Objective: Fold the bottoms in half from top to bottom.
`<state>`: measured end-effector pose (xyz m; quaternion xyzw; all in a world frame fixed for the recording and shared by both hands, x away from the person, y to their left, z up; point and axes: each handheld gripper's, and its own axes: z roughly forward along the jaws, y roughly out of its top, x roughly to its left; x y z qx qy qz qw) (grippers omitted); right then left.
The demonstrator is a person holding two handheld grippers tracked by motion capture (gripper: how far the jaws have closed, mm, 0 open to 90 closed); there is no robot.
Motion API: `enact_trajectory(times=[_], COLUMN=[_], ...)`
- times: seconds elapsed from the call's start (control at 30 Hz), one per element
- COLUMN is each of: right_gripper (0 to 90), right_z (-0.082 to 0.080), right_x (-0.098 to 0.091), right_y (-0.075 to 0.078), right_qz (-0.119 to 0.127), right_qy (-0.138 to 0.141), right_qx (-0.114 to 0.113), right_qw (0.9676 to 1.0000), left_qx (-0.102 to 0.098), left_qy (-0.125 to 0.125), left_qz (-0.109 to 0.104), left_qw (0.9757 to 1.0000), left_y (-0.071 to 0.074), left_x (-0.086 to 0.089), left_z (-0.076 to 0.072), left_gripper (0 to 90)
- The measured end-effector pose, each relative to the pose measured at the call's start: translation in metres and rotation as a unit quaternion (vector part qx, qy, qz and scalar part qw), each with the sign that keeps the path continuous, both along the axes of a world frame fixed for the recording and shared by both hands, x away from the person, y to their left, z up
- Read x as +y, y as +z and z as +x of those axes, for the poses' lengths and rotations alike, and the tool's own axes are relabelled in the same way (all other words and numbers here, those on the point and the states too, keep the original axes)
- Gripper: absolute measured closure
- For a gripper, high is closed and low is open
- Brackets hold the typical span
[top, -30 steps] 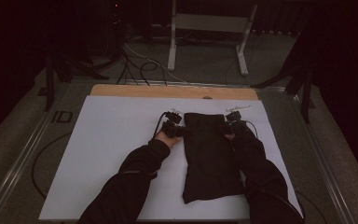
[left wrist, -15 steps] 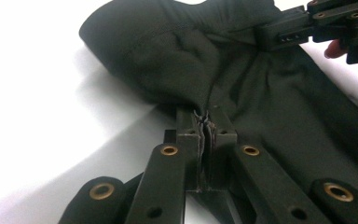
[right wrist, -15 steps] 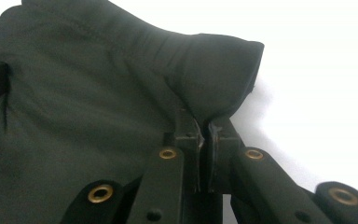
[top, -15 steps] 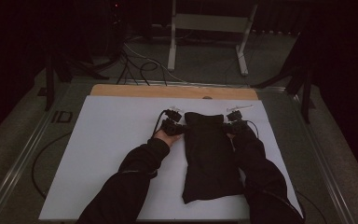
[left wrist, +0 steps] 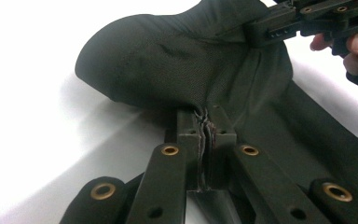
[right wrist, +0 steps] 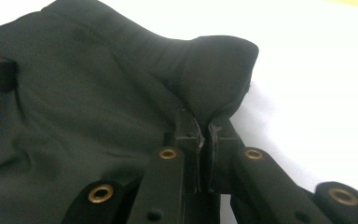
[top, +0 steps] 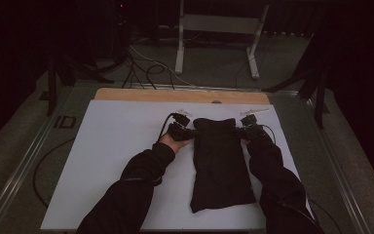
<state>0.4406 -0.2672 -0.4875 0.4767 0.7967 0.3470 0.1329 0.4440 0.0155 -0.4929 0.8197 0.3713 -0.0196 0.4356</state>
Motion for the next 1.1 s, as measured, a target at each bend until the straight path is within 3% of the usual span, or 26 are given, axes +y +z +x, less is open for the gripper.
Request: enact_trajectory(times=[0.4,1.1], right_gripper=[85.4,85.4], right_z=[-0.017,-0.07], right_x=[-0.008,-0.021], right_y=[0.012,0.033], right_qz=[0.016,0.032], right_qy=[0.005,0.019], right_qx=[-0.012,-0.033], right_qw=[0.9998,0.9988], left_qx=[-0.017,-0.026], left_qy=[-0.03,-0.079], left_qz=[-0.003,-0.011], left_qw=[0.9994,0.9965], left_y=[0.014,0.03], left_x=[-0.001,-0.003], left_z=[-0.014,-0.05], left_gripper=[87.1,87.2])
